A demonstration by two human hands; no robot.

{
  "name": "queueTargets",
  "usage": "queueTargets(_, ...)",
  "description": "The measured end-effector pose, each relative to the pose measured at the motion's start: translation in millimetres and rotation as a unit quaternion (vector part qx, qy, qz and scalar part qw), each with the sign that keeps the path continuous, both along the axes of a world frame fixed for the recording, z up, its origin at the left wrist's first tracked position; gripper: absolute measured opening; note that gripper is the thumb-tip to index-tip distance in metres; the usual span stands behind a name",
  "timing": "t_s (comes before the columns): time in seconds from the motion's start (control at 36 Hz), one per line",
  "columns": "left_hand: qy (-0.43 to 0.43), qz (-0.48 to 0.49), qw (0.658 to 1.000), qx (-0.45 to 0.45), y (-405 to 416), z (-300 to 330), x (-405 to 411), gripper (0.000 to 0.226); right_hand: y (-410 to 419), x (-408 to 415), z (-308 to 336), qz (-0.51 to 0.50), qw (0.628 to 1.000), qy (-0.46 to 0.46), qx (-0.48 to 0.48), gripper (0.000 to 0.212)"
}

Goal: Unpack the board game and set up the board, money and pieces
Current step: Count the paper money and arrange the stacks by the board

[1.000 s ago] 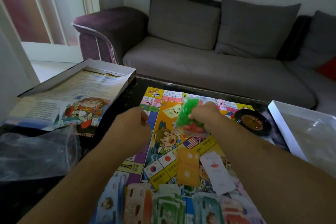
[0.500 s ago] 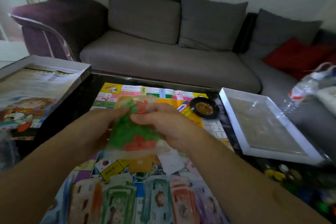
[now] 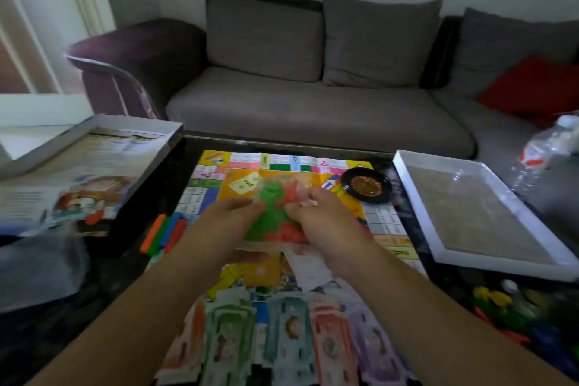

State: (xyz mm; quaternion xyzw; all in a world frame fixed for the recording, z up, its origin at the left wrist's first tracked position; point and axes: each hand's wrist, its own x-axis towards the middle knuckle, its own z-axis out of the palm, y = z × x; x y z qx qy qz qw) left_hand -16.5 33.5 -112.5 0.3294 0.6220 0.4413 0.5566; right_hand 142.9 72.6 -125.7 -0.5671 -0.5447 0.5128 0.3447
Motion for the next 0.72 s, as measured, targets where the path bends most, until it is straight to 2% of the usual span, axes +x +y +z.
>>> queueTargets(0.08, 0.072, 0.040, 0.996, 0.026, 3, 5, -28, 0.017, 20, -37, -2, 0.000, 1.000, -0.018, 0.011, 0.018)
queueTargets(0.17, 0.199, 0.067, 0.975, 0.076, 9, 4, -65, 0.010, 40, -78, -2, 0.011, 1.000, -0.012, 0.013, 0.017)
queueTargets(0.22, 0.248, 0.087, 0.961, 0.091, 13, 3, -90, 0.017, 54, -110, -4, 0.011, 1.000, 0.010, 0.000, 0.011)
queueTargets(0.28, 0.265, 0.124, 0.952, 0.090, 17, 1, -112, 0.017, 70, -145, -11, 0.008, 1.000, 0.020, -0.014, 0.010)
queueTargets(0.42, 0.238, 0.208, 0.944, 0.091, 25, -3, -147, 0.020, 107, -219, -28, 0.044, 0.999, -0.019, -0.025, 0.010)
queueTargets(0.53, 0.261, 0.255, 0.924, 0.115, 27, -7, -161, 0.034, 124, -259, -45, 0.058, 0.998, -0.036, -0.014, 0.027)
queueTargets(0.58, 0.269, 0.261, 0.919, 0.119, 28, -6, -164, 0.038, 130, -273, -59, 0.080, 0.992, -0.095, 0.012, 0.022)
queueTargets(0.61, 0.265, 0.262, 0.920, 0.120, 29, -6, -165, 0.039, 131, -279, -66, 0.094, 0.986, -0.136, 0.030, 0.027)
queueTargets(0.64, 0.260, 0.260, 0.923, 0.117, 29, -5, -165, 0.039, 129, -282, -68, 0.103, 0.972, -0.201, 0.061, 0.037)
queueTargets(0.69, 0.255, 0.255, 0.926, 0.115, 30, -5, -165, 0.039, 120, -282, -64, 0.088, 0.922, -0.346, 0.150, 0.059)
queueTargets(0.72, 0.255, 0.254, 0.926, 0.117, 30, -5, -165, 0.038, 118, -281, -66, 0.072, 0.906, -0.375, 0.182, 0.068)
